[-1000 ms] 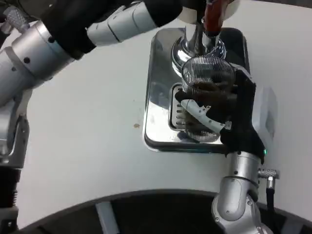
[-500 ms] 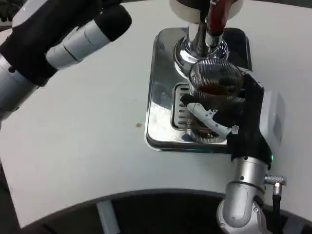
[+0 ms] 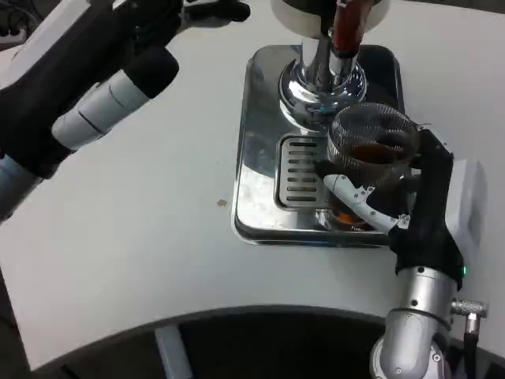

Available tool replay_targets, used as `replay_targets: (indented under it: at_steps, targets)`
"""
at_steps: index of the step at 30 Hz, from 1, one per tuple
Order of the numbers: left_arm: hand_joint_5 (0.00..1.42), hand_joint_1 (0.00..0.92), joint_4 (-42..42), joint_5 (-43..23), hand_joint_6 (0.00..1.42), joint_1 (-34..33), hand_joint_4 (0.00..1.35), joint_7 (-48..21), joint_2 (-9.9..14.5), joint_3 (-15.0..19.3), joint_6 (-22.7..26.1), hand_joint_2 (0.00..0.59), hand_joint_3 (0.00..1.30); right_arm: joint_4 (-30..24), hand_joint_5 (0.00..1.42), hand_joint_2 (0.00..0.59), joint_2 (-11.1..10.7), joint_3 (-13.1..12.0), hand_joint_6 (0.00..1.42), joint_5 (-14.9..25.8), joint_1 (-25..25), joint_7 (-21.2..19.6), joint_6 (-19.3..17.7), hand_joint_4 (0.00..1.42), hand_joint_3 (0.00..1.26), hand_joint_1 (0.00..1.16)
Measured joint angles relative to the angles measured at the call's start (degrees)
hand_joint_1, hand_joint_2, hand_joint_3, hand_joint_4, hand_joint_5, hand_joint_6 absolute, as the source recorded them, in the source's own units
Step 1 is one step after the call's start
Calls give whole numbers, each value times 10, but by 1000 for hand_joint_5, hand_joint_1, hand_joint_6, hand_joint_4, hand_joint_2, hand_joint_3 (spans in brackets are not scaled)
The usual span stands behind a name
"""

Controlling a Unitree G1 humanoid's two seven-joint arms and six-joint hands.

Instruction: Grasp the cup under the faucet to collect the drink, then remove the cup.

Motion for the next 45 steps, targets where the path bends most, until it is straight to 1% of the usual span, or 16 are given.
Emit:
replay_targets:
  at_steps: [8,11,16,19,25,33,39,42,45]
  targets:
    - [224,0,-2,0,193,18,151,2,0,3,0,104,115,-41,1092,124,-3,-3,1325,0,30,16,12,923,807,1051]
    - [224,0,-8,0,194,31,151,4,0,3,0,104,116,-66,1092,124,-4,-4,1327,0,49,26,17,924,810,1051]
    - [224,0,-19,1,194,53,151,14,0,2,0,105,117,-107,1111,124,-16,-8,1348,0,85,45,20,936,825,1051]
    - [224,0,-25,4,194,63,151,16,0,-2,1,105,117,-124,1117,124,-18,-9,1362,0,101,51,20,947,833,1051]
    - [224,0,-58,12,194,108,151,31,-2,-10,9,105,117,-169,1142,122,-18,-9,1388,0,136,67,20,959,849,1040]
    - [224,0,-92,44,187,165,151,44,-3,-20,11,105,117,-205,1147,122,-15,-6,1394,0,160,78,20,971,860,1039]
    - [200,0,-106,75,163,205,132,52,-3,-29,11,105,118,-252,1157,122,-13,6,1411,0,180,98,20,971,862,1038]
    - [168,0,-112,102,134,226,101,57,1,-31,11,106,99,-285,1159,122,-13,19,1411,0,207,114,20,971,866,1038]
    - [131,0,-115,129,116,244,78,59,4,-32,11,106,80,-308,1159,122,-15,28,1413,-1,228,128,19,983,870,1038]
